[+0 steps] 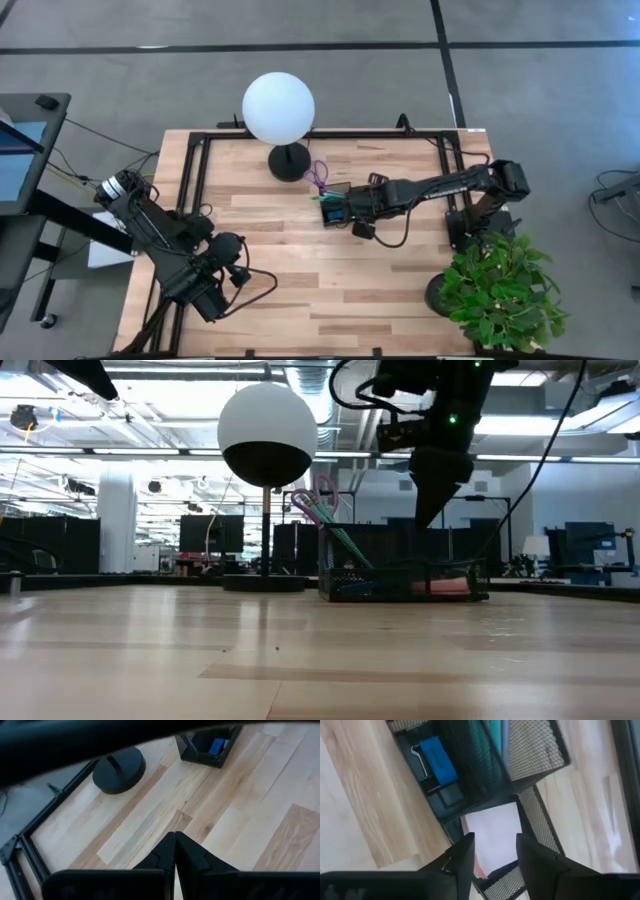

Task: Pick and place office supplies into organizer
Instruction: Return to Home Position

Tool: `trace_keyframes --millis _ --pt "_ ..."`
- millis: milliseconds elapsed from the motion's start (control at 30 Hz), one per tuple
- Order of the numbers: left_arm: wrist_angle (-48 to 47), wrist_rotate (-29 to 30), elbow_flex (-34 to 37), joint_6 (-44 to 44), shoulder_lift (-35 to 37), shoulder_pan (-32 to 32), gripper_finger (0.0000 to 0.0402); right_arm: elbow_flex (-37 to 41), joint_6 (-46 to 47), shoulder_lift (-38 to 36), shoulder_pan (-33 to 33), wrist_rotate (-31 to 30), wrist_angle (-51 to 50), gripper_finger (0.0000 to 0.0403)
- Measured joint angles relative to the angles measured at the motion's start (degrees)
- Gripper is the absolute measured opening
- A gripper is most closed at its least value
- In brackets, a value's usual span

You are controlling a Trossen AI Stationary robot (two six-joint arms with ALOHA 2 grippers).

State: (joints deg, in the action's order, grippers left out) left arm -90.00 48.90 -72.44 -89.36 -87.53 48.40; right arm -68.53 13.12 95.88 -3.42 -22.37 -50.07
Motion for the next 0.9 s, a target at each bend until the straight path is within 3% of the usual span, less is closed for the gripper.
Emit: trace_keyframes --millis 133,367,500,600,733,833,900 --pt "0.0 -1.2 0.0 1.6 0.0 0.0 0.0000 -3.5 1.7 0.0 -1.0 -0.1 -4.7 0.0143" --pt "0.1 -0.6 0.0 6.8 0.4 0.0 0.0000 -14.4 2.1 0.0 -3.0 -0.9 -24.6 0.0127" --pt "0.1 0.2 -0.1 10.2 6.3 0.0 0.0000 -22.1 5.2 -0.3 -4.3 -8.6 -39.7 0.0117" --pt "0.0 1.9 -0.2 11.5 15.7 0.0 0.0000 -23.2 3.8 -4.5 -5.2 -15.0 -37.9 0.0114" --pt "0.0 5.3 2.2 13.8 29.5 0.9 0.0000 -22.7 4.6 -12.9 -6.4 -15.2 -36.9 0.0113" --pt "3.4 11.9 8.7 17.3 38.5 1.8 0.0000 -20.5 4.2 -21.3 -7.9 -15.2 -32.7 0.0113" --pt "9.1 16.8 15.8 18.4 43.5 1.8 0.0000 -15.0 2.0 -28.7 -9.4 -13.6 -23.1 0.0113"
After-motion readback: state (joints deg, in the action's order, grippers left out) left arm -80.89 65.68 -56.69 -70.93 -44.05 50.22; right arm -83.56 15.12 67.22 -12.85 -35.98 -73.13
